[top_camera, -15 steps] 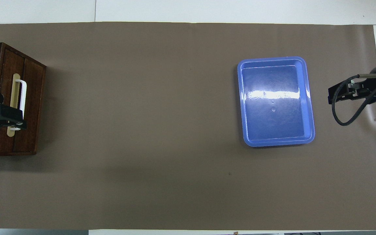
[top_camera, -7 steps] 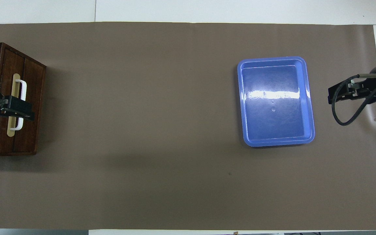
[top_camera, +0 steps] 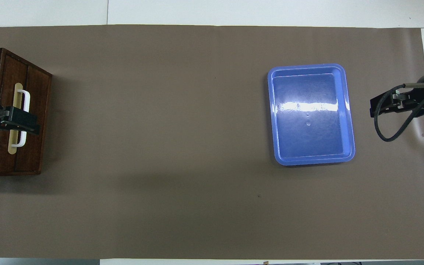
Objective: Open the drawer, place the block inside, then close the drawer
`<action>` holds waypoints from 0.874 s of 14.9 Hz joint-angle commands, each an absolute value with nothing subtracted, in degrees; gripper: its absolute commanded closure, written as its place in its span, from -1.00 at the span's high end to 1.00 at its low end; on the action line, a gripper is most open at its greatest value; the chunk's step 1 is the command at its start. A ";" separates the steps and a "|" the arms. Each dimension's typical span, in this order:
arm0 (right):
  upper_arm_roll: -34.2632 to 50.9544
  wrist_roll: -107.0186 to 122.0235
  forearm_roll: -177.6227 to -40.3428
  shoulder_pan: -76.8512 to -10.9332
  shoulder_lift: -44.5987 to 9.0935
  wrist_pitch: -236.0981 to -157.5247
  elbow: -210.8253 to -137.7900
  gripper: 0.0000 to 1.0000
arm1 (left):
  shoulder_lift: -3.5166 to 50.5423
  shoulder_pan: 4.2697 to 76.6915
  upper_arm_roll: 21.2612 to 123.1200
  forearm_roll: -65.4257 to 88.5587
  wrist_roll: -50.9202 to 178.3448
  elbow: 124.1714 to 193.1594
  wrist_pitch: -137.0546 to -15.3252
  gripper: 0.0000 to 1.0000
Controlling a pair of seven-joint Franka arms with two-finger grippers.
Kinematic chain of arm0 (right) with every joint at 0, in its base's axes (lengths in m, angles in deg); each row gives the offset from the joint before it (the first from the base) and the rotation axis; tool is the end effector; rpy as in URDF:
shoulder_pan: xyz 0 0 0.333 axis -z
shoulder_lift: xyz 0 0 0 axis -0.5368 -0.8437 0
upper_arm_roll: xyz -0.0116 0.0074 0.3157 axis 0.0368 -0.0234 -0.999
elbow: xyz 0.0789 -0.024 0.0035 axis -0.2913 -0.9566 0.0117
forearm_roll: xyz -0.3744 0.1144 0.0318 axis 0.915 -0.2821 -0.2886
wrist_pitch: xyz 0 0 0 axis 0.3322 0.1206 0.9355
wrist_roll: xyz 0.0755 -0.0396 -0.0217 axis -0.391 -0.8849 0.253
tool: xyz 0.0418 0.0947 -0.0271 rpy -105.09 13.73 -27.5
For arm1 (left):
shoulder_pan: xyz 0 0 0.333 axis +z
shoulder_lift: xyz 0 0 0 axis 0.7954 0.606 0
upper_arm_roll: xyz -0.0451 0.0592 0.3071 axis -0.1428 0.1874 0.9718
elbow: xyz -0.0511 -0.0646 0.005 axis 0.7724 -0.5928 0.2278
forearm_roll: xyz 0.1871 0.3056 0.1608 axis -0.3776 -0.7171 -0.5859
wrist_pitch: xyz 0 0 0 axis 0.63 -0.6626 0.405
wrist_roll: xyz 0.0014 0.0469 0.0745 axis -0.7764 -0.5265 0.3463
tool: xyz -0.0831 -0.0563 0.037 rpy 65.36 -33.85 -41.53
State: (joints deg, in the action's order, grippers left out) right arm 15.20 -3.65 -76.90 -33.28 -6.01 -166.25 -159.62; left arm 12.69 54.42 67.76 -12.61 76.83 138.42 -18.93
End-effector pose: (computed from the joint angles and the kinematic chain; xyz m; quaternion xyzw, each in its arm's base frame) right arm 0.5658 0.0084 0.5953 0.9986 -0.0168 -0.0486 0.0146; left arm 0.5297 -0.0561 0.6292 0.9976 -0.0305 -0.0614 0.0037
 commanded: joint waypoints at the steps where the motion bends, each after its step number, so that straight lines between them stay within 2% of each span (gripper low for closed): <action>1: 14.40 -4.10 -76.90 -32.20 -5.05 -165.96 -160.73 1.00 | 14.33 53.93 67.48 -13.57 77.66 135.60 -17.34 1.00; 13: 14.40 -4.10 -76.90 -32.20 -5.05 -165.96 -160.73 1.00 | 13.28 55.25 67.75 -13.57 78.01 140.44 -20.95 1.00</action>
